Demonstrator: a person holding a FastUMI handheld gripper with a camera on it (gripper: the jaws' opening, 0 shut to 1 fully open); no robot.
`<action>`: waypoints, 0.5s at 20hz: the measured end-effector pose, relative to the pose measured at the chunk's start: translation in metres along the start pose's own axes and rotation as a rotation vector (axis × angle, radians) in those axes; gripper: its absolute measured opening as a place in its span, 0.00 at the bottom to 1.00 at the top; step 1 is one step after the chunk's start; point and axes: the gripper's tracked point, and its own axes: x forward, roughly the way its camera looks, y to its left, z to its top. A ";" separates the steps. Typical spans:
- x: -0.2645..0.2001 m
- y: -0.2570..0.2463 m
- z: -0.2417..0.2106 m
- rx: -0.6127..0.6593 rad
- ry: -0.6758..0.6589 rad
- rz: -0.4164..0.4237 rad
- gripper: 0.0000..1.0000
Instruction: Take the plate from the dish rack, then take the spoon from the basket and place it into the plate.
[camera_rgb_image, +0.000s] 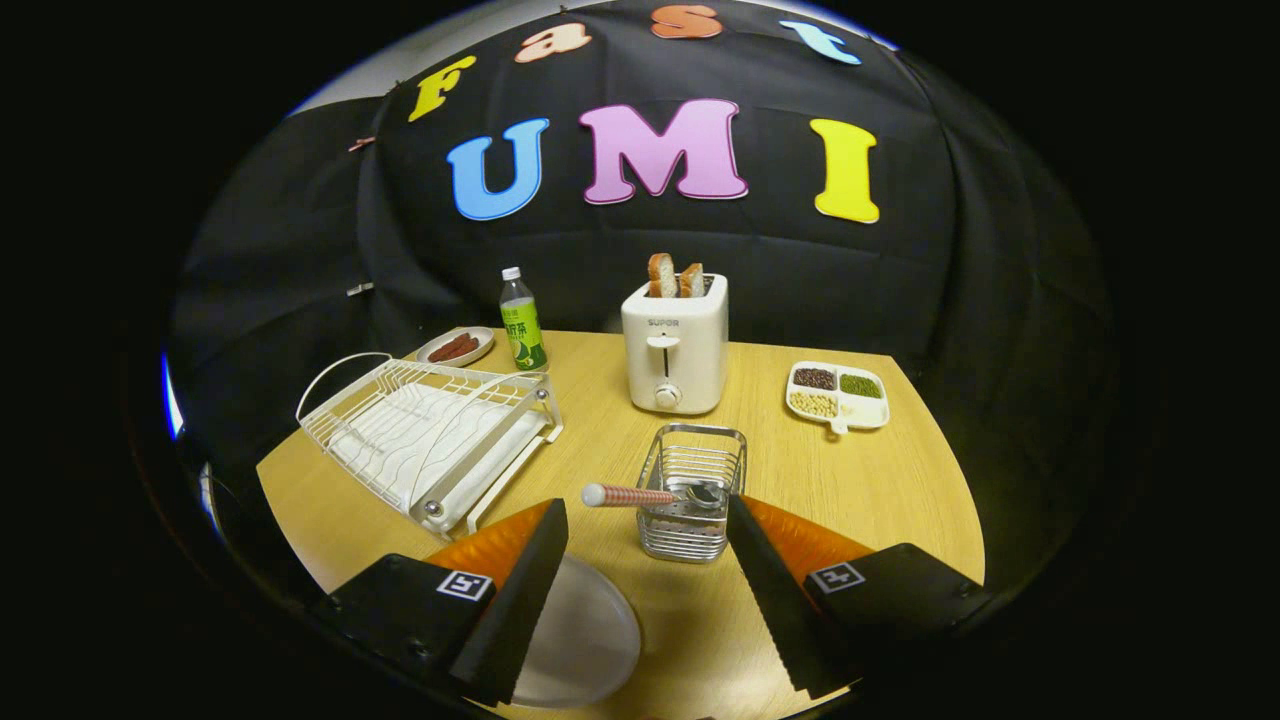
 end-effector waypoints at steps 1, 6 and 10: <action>0.004 0.000 0.000 -0.019 -0.004 0.002 0.98; 0.029 -0.004 0.002 -0.104 -0.044 -0.029 0.99; 0.049 -0.002 -0.002 -0.127 -0.054 -0.038 0.97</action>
